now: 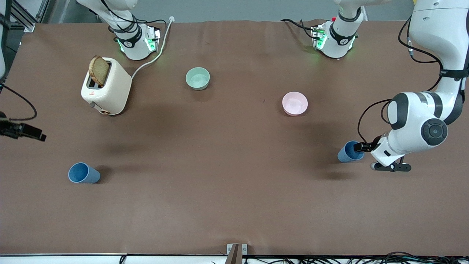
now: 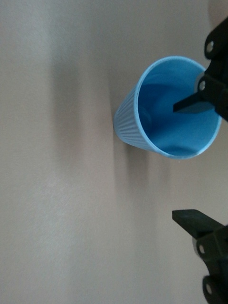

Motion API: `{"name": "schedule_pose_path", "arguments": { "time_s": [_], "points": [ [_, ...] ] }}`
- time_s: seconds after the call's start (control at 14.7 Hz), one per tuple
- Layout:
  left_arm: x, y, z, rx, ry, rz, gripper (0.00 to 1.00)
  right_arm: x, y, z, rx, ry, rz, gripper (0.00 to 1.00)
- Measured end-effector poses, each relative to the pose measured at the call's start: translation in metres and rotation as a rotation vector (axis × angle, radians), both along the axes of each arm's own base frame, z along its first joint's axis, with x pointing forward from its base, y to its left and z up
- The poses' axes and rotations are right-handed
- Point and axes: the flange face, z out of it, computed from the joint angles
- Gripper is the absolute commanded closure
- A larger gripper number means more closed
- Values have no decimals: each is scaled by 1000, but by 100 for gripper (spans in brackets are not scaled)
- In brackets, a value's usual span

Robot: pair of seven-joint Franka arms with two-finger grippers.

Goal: Stack blue cups with both arms
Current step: 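Reach both grippers down and grasp one blue cup each, then carry the cup with the left gripper while the right gripper lifts its cup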

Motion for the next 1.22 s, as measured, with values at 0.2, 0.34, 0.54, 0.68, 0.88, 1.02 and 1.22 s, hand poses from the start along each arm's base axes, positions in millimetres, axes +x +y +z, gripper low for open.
{"name": "schedule_pose_path", "arguments": {
  "time_s": [0.2, 0.34, 0.54, 0.68, 0.88, 1.02, 1.22],
  "points": [
    [-1, -2, -16, -3, 13, -2, 64, 15, -16, -60, -4, -1, 15, 7],
    [-1, -4, -23, -5, 18, -5, 95, 23, -20, -98, -5, 7, 20, 8],
    [0, -6, -23, -7, 15, -9, 100, 30, -21, -150, -8, -5, 19, 10],
    [5, -10, -15, -10, -3, -15, 100, 31, -22, -182, -12, -38, 26, 10],
    [9, -37, 23, -25, -32, -47, 100, 26, -23, -210, -17, -49, 46, 15],
    [4, -74, 63, -32, -15, -42, 100, 25, -24, -218, -11, -52, 57, 20],
    [-19, -158, 116, -29, 35, 31, 100, 25, -25, -233, 2, -53, 68, 38]
  ]
}}
